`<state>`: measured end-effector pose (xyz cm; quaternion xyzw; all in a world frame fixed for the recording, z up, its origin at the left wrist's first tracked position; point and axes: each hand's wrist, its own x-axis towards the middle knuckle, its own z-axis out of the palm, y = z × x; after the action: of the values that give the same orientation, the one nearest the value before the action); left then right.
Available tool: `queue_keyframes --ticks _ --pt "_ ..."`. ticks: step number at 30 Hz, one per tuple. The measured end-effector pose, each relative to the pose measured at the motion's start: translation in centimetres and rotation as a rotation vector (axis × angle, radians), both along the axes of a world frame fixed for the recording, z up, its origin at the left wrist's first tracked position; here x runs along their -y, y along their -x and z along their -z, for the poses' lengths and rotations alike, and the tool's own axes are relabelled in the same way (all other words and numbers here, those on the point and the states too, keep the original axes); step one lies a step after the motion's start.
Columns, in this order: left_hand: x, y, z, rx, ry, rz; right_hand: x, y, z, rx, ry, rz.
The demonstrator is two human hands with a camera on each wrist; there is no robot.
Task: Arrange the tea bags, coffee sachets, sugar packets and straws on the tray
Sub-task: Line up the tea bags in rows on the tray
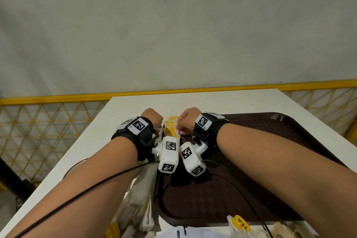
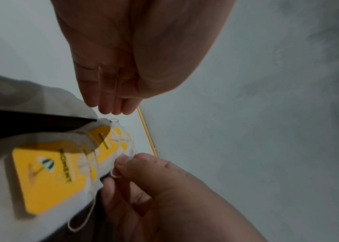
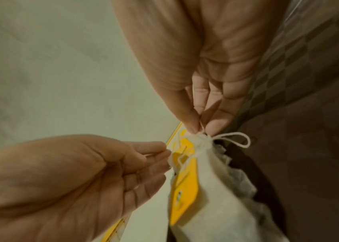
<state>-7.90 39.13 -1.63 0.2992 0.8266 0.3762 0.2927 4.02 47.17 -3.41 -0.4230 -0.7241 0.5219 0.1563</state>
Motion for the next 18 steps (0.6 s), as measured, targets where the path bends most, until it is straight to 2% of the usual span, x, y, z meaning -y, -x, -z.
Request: queue_keyframes --ticks 4,5,6,7,11,13,18 --pt "-0.6 0.5 0.4 -0.020 0.081 0.000 0.4 0.0 -0.2 0.031 0.022 0.021" --pt "-0.5 0.2 0.2 -0.131 0.200 0.073 0.6 -0.1 -0.2 0.030 0.033 0.028" --pt "-0.4 0.0 0.7 -0.400 0.303 0.220 0.7 -0.1 -0.2 0.023 0.042 0.030" --pt "-0.5 -0.3 0.5 -0.498 0.359 0.260 0.8 -0.1 -0.1 0.015 0.051 0.028" --pt "-1.7 0.1 0.0 -0.366 0.260 0.150 0.8 -0.4 0.0 -0.027 0.077 0.025" --pt "-1.9 0.3 0.4 -0.387 0.314 0.193 0.9 -0.5 0.1 -0.054 0.084 0.023" --pt "-2.7 1.3 0.7 -0.361 0.261 0.212 1.0 -0.8 0.4 -0.088 0.071 0.019"
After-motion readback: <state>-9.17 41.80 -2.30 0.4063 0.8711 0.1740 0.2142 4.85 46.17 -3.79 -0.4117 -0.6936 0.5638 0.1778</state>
